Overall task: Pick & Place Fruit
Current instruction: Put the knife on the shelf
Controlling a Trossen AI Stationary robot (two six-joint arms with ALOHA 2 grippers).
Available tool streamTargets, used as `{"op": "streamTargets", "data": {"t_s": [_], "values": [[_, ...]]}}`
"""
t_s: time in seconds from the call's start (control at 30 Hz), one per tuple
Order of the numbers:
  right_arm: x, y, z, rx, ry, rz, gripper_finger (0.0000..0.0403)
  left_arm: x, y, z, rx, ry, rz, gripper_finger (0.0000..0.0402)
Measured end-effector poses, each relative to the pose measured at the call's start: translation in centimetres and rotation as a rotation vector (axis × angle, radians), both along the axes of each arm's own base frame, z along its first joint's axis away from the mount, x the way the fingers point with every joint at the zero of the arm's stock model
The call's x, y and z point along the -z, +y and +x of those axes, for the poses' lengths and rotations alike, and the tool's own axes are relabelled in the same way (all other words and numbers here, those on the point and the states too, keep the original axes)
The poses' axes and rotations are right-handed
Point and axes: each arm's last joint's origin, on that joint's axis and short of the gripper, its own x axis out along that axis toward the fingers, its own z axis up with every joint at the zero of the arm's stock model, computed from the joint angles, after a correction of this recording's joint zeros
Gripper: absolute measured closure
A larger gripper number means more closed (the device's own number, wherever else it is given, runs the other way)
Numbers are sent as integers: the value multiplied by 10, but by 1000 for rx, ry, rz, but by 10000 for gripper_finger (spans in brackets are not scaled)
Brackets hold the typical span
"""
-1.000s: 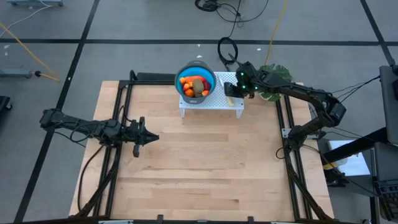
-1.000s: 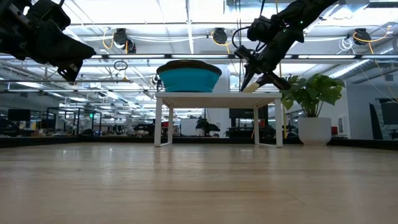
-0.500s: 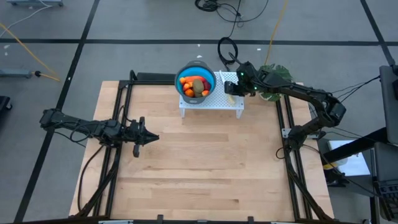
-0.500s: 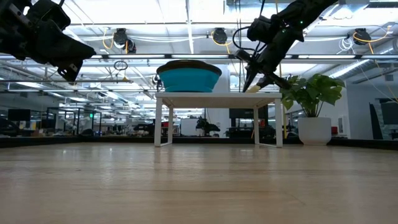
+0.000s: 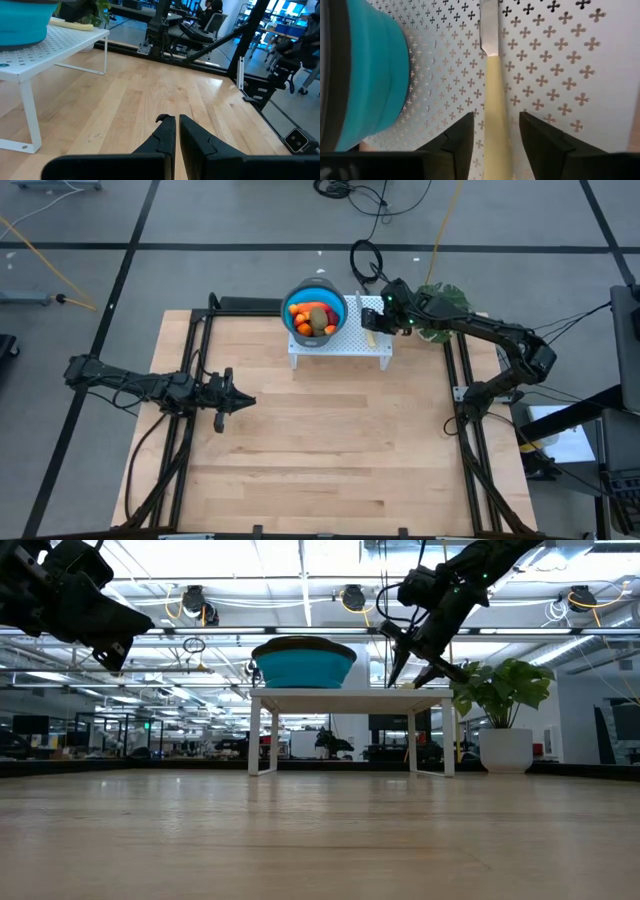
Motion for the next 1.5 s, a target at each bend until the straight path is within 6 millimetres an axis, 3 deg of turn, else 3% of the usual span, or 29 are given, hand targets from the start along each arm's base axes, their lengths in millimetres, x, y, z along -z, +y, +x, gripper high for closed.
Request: {"op": "streamTargets", "data": {"t_s": [1.5], "values": [[-5,28,18,-117,-80,91,264,0,0,0,0,0,-3,380]]}}
